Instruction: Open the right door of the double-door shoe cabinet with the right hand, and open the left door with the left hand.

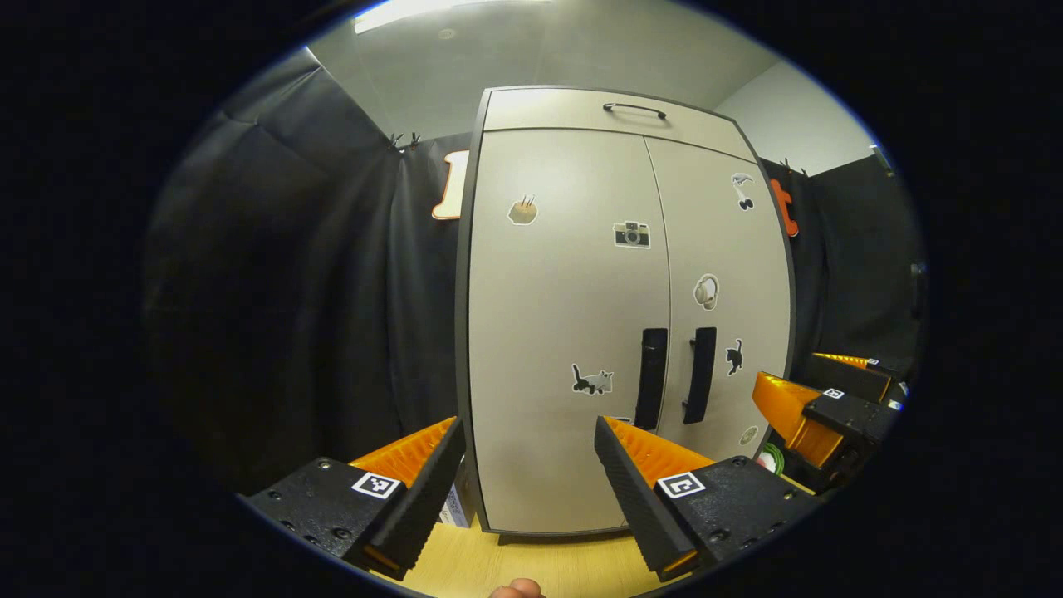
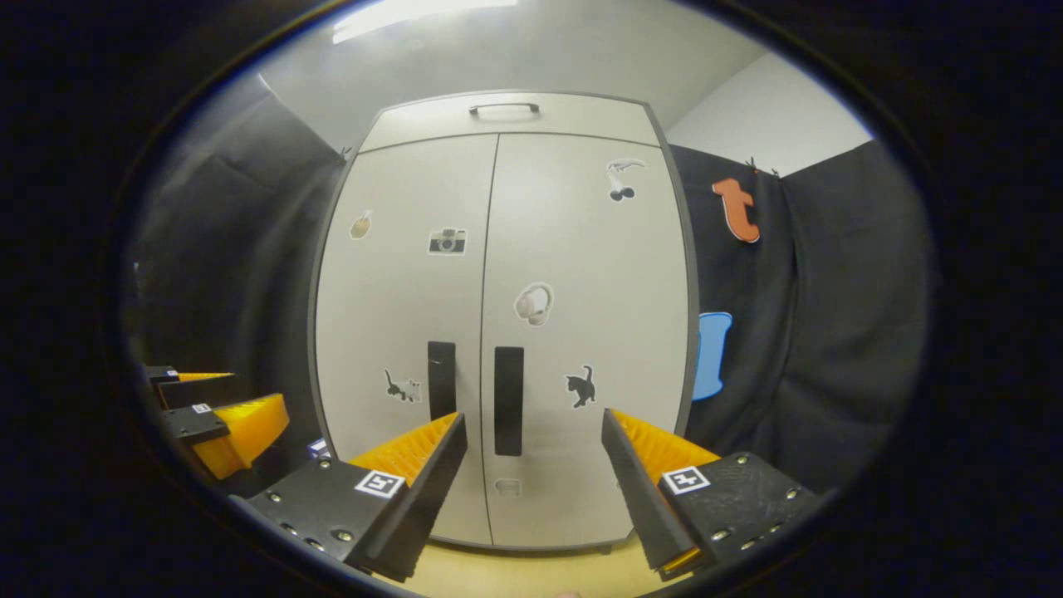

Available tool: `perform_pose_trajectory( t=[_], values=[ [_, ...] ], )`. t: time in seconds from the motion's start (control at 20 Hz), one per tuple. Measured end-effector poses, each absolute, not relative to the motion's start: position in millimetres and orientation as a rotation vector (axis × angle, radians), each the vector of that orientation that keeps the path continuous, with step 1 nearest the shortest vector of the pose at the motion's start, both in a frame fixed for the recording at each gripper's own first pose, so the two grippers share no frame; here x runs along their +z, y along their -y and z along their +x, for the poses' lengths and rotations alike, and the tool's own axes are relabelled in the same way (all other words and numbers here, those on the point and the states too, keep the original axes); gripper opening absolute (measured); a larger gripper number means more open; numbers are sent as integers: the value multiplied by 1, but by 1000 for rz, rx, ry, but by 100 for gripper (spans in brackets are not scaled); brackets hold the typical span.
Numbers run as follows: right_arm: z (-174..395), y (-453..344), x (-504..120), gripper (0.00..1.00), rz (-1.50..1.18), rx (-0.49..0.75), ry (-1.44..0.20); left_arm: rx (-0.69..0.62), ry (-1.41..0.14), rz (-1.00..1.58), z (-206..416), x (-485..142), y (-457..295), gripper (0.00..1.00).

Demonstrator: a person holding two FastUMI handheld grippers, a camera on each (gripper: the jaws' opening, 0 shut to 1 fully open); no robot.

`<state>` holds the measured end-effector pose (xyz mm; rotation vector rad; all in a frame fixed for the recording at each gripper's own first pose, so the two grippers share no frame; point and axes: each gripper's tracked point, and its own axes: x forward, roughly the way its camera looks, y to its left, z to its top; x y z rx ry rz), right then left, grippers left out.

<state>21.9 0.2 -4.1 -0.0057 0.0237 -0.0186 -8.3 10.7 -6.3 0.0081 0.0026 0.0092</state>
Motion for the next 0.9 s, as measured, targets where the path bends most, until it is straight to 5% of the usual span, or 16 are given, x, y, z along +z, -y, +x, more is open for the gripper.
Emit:
perform_pose_trajectory(
  t=[0.15,0.25,0.35,0.45,0.6,0.65,0.7,0.9],
  values=[
    [40,-4,-8,95,0,-13,-42,37,-3,13,-12,-7,-21,96],
    [54,-10,-12,83,2,5,-61,59,-1,18,-14,-7,-30,96],
    [66,-16,-16,82,-2,24,-76,86,2,27,-16,-7,-40,97],
    [82,-21,-22,67,-12,31,-85,117,3,35,-18,-7,-51,96],
    [102,-24,-33,67,-19,23,-107,163,1,42,-21,-7,-68,96],
    [105,-24,-31,64,-17,17,-104,177,0,43,-22,-8,-73,99],
    [111,-25,-32,47,-17,15,-101,191,-1,43,-23,-9,-78,96],
    [130,-26,-43,47,-34,11,-124,225,-15,36,-24,-15,-91,96]
  ],
)
